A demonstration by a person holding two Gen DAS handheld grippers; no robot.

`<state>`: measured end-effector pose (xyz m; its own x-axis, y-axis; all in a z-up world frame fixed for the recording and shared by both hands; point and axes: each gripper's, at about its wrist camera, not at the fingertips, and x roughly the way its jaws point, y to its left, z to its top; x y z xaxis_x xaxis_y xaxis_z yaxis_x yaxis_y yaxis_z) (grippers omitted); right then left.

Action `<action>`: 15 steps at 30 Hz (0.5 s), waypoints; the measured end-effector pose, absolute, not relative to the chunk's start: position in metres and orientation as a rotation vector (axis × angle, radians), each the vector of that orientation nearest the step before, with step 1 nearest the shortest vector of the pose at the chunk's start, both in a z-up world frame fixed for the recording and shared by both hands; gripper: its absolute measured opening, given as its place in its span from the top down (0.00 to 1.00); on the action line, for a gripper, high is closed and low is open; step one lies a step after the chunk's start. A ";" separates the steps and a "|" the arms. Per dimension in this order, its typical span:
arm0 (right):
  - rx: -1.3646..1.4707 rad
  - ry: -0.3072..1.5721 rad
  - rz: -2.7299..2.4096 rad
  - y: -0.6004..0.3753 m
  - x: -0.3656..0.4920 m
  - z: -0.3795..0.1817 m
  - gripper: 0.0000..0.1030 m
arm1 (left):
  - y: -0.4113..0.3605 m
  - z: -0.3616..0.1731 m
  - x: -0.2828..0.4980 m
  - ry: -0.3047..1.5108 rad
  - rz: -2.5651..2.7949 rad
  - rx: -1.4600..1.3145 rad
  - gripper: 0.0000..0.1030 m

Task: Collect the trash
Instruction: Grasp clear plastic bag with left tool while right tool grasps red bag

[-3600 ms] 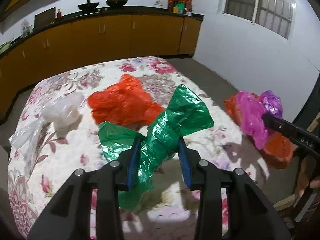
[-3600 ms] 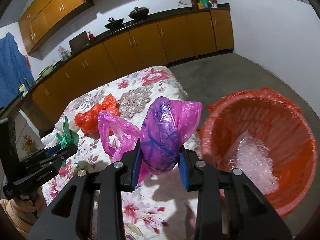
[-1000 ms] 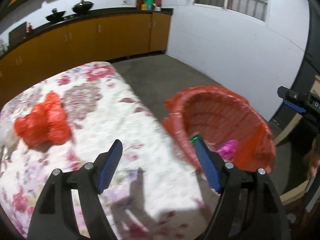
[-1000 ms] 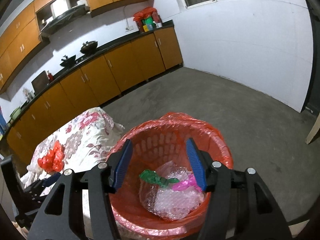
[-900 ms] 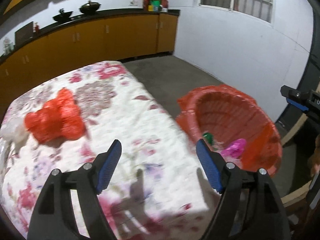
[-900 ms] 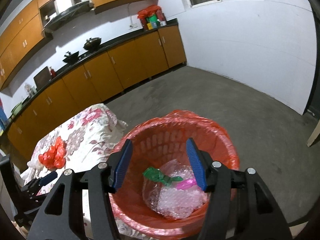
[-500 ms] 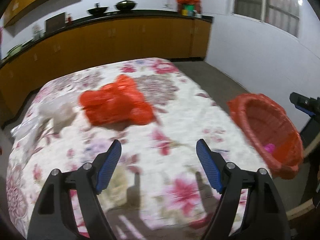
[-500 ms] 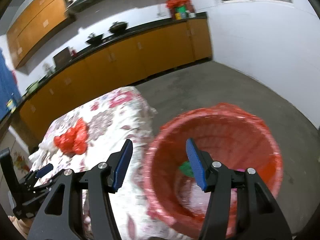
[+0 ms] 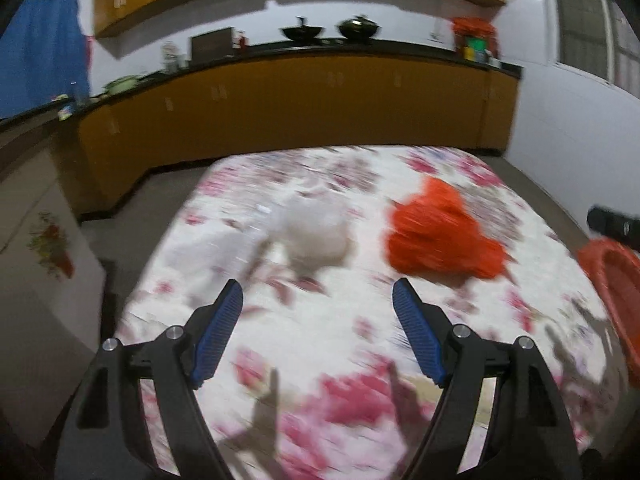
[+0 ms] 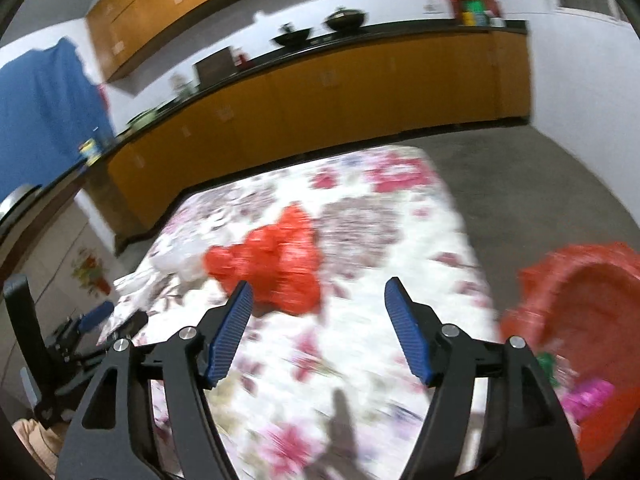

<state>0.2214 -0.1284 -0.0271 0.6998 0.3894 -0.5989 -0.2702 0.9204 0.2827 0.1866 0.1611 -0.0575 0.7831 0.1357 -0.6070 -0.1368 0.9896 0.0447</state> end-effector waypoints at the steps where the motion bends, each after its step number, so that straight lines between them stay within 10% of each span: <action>1: 0.167 0.708 0.386 -0.116 0.228 -0.030 0.28 | 0.171 -0.055 0.191 0.647 0.163 -0.008 0.22; 15: 0.070 0.757 0.421 -0.051 0.275 -0.059 0.22 | 0.251 -0.097 0.269 0.798 0.217 -0.030 0.21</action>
